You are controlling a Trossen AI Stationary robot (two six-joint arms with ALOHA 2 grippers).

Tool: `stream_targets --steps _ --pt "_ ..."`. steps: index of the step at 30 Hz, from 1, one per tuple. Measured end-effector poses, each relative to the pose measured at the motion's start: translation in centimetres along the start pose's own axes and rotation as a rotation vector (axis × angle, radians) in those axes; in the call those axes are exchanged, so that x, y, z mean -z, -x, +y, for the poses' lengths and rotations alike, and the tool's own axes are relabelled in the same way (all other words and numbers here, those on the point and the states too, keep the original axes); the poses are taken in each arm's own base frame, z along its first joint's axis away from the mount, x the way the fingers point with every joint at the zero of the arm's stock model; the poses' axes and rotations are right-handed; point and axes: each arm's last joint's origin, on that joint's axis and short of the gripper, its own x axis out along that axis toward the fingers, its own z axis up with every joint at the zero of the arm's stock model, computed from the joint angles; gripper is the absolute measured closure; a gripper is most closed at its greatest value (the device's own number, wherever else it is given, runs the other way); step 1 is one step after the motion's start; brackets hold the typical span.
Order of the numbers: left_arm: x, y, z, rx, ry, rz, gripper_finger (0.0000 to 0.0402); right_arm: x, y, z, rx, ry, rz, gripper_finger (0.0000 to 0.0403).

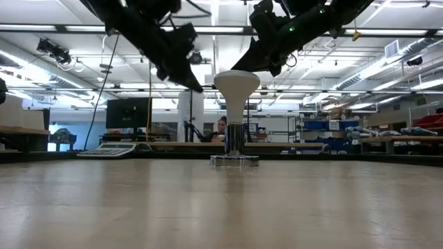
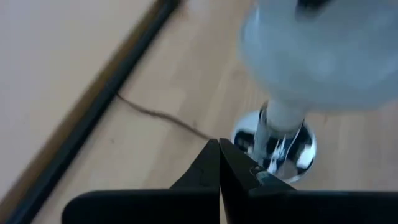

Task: Screw lightbulb
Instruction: Insert the lightbulb into the lamp

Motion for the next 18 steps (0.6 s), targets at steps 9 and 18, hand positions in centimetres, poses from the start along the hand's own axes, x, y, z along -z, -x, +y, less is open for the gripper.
stream_targets --steps 9,18 --pt "-2.6 3.0 -0.4 0.101 0.008 -0.240 0.0401 0.0 0.0 -0.3 0.004 0.007 0.001 0.0394" --pt "-2.2 0.7 -1.6 0.171 -0.008 -0.229 0.0401 0.0 -0.1 -0.5 0.009 0.010 -0.002 0.0394"
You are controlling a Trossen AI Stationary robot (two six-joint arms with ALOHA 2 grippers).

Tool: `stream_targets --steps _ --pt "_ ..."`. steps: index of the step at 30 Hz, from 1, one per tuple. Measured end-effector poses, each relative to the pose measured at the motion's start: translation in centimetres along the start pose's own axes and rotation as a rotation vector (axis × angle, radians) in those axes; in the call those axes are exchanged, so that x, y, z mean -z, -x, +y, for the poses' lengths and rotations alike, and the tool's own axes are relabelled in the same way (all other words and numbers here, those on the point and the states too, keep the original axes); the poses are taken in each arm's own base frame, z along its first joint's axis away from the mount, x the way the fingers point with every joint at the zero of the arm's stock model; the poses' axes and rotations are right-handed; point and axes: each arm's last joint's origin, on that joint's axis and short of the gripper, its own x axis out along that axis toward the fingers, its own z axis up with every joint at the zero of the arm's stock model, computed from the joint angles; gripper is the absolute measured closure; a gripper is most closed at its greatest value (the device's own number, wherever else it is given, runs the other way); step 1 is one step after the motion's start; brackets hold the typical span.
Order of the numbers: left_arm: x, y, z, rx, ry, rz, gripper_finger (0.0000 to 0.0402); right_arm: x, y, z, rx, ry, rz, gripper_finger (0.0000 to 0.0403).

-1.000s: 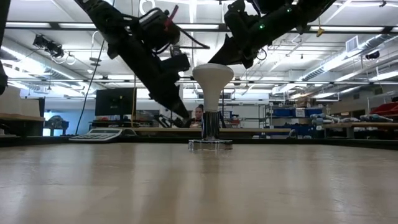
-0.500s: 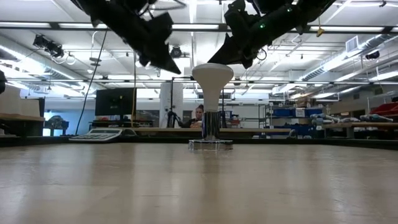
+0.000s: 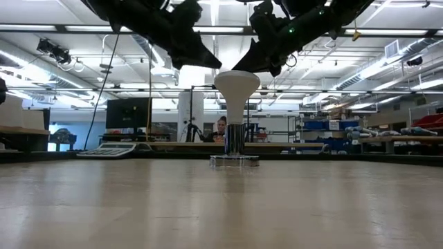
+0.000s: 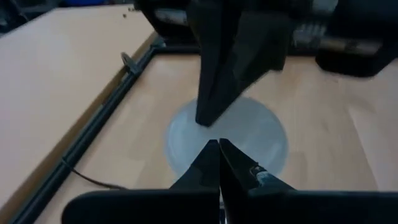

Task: Screw lightbulb
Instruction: Insert the lightbulb into the lamp

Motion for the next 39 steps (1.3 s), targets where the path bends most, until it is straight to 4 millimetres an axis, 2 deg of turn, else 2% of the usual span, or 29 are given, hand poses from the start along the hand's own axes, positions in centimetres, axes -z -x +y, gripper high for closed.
stream_targets --steps 7,13,25,29,34,39 --pt "-0.4 -1.9 -0.3 0.006 -0.034 0.032 0.0401 0.0 0.0 0.0 0.000 0.000 -0.002 0.0394" --pt "-0.7 -2.8 -0.4 0.006 -0.052 0.046 0.0401 0.0 0.0 0.0 0.001 0.000 -0.003 0.0394" --pt "-0.4 -2.7 -0.2 -0.026 -0.058 0.087 0.0401 -0.1 0.0 -0.4 0.011 0.000 -0.015 0.0394" --pt "-0.3 -2.7 -0.2 -0.033 -0.061 0.098 0.0401 -0.7 0.2 -0.4 0.012 0.000 -0.032 0.0394" --pt "-0.2 -2.7 -0.2 -0.033 -0.063 0.111 0.0401 -2.1 1.2 -0.6 0.040 0.018 -0.049 0.0387" --pt "-0.1 -2.7 -0.2 -0.033 -0.066 0.113 0.0401 -1.9 2.6 -1.4 0.141 0.032 0.050 0.0383"
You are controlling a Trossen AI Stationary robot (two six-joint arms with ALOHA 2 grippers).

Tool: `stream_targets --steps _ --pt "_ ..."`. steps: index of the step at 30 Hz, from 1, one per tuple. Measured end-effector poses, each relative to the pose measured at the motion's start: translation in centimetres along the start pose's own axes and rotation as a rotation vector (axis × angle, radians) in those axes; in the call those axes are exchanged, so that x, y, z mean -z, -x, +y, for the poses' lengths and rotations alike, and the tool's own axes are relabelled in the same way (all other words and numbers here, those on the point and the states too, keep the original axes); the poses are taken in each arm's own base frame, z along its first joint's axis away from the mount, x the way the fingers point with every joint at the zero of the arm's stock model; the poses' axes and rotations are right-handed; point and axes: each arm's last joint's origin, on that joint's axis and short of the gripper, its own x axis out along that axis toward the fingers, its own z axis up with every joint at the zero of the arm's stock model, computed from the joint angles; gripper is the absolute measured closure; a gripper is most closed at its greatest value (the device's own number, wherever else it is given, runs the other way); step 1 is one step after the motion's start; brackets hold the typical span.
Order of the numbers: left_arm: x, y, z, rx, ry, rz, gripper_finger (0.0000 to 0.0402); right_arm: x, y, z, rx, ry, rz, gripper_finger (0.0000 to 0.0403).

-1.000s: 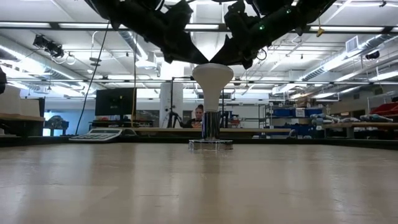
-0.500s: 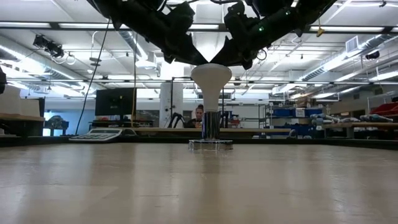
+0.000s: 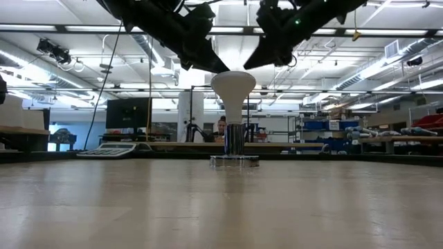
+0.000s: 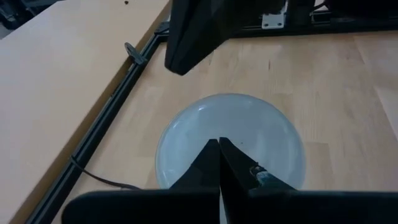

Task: Screw lightbulb
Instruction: Insert the lightbulb into the lamp

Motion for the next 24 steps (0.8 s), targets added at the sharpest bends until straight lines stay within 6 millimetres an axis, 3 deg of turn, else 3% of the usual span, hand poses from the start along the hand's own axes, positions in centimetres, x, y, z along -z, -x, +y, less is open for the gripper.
stream_targets --steps 8,24 --pt "0.0 0.0 0.0 0.001 -0.002 0.001 0.0401 2.1 -0.7 -0.9 -0.019 -0.080 0.058 0.0393" --pt "0.2 -0.1 -0.1 0.006 -0.003 0.007 0.0402 2.4 -0.5 0.3 -0.096 -0.097 0.077 0.0396"
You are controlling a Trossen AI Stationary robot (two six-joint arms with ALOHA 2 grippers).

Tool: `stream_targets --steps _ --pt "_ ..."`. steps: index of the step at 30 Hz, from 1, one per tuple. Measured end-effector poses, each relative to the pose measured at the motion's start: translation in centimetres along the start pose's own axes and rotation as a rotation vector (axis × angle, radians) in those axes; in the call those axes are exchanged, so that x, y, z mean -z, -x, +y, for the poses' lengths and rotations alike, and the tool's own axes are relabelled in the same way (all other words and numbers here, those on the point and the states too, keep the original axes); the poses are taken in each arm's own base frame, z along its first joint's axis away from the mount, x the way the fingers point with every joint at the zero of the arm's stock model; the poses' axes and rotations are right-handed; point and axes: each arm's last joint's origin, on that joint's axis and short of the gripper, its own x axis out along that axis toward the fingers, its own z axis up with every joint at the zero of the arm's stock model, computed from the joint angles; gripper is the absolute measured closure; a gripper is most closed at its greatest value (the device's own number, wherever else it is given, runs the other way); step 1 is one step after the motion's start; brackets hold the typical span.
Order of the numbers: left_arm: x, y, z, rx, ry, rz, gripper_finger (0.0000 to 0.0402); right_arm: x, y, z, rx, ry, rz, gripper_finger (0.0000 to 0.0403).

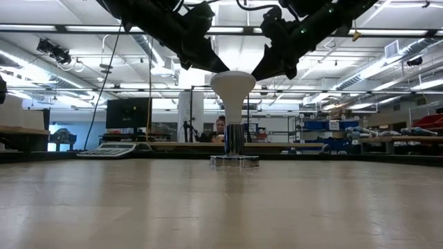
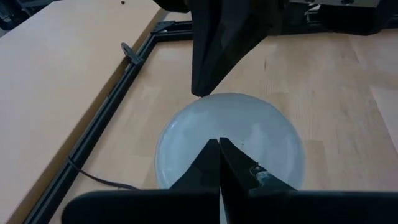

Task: Screw lightbulb
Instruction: Insert the lightbulb into the lamp

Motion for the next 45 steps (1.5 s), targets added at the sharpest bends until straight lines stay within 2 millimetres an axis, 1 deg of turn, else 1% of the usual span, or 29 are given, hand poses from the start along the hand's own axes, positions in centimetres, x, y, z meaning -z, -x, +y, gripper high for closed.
stream_targets --steps 11,19,21,25,27,30,34,38,45 --pt "0.1 0.0 0.1 -0.025 -0.018 0.012 0.0402 0.2 0.1 0.3 -0.049 -0.013 0.031 0.0396" --pt "0.1 -0.1 0.2 -0.030 -0.019 0.012 0.0402 0.6 0.4 1.8 -0.188 0.013 0.068 0.0396" --pt "0.1 0.0 0.2 -0.030 -0.020 0.012 0.0402 1.0 0.6 1.8 -0.173 0.024 0.090 0.0395" --pt "0.1 0.0 0.2 -0.030 -0.021 0.013 0.0402 -0.1 1.7 1.2 -0.047 0.018 0.001 0.0394" --pt "0.1 0.0 0.2 -0.030 -0.023 0.012 0.0402 -0.3 1.6 0.7 0.007 0.010 -0.015 0.0394" --pt "0.1 0.0 0.2 -0.030 -0.022 0.011 0.0402 -0.6 1.1 0.0 0.030 0.008 -0.050 0.0394" --pt "0.1 0.0 0.2 -0.029 -0.022 0.008 0.0402 -0.2 -0.5 -0.7 0.010 0.003 -0.022 0.0394" --pt "0.1 0.0 0.2 -0.029 -0.022 0.009 0.0402 -0.1 -1.0 -0.7 -0.002 0.001 -0.020 0.0394" --pt "0.2 0.0 0.1 -0.024 -0.024 0.017 0.0402 0.1 -0.9 0.1 -0.019 0.009 -0.014 0.0394"
